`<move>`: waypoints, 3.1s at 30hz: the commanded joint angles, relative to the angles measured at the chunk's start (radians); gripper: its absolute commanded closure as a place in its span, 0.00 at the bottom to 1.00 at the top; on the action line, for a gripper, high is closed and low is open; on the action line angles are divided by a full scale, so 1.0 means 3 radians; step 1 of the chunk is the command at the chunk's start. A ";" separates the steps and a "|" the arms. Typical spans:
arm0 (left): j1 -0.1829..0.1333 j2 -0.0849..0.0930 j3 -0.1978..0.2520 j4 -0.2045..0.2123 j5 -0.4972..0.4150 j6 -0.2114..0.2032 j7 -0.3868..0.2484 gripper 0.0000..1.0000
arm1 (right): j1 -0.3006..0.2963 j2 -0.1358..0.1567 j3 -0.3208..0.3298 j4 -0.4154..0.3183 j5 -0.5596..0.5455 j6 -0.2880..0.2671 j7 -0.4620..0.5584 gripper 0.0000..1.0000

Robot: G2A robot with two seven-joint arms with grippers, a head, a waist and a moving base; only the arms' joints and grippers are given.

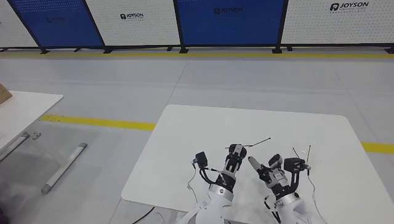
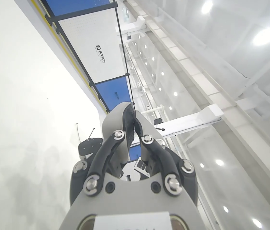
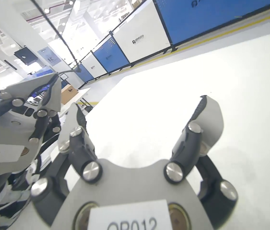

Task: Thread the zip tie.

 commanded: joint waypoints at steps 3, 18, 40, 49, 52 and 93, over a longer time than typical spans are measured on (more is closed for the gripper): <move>-0.0002 -0.0001 0.0002 0.0001 -0.0005 0.0000 -0.0001 1.00 | 0.0000 0.0000 0.0000 0.0003 0.0016 0.0001 0.0028 0.00; 0.0003 -0.0009 0.0009 0.0008 0.0036 0.0008 -0.0037 1.00 | 0.0110 -0.0049 -0.0074 0.0102 0.0019 0.0043 -0.0023 0.63; -0.0003 -0.0032 0.0039 0.0053 0.0105 0.0067 -0.0049 1.00 | 0.0034 -0.0059 -0.0045 -0.0039 -0.0159 -0.0135 -0.0089 0.68; 0.0003 -0.0037 0.0048 0.0077 0.0143 0.0074 -0.0059 1.00 | 0.0007 -0.0063 -0.0023 -0.0076 -0.0186 -0.0151 -0.0102 0.68; 0.0007 -0.0038 0.0052 0.0083 0.0157 0.0073 -0.0066 1.00 | 0.0009 -0.0066 -0.0018 -0.0081 -0.0183 -0.0153 -0.0095 0.69; 0.0038 -0.0050 0.0026 0.0074 0.0198 0.0048 -0.0069 1.00 | 0.0084 -0.0113 -0.0046 -0.0015 -0.0250 -0.0139 0.0079 0.75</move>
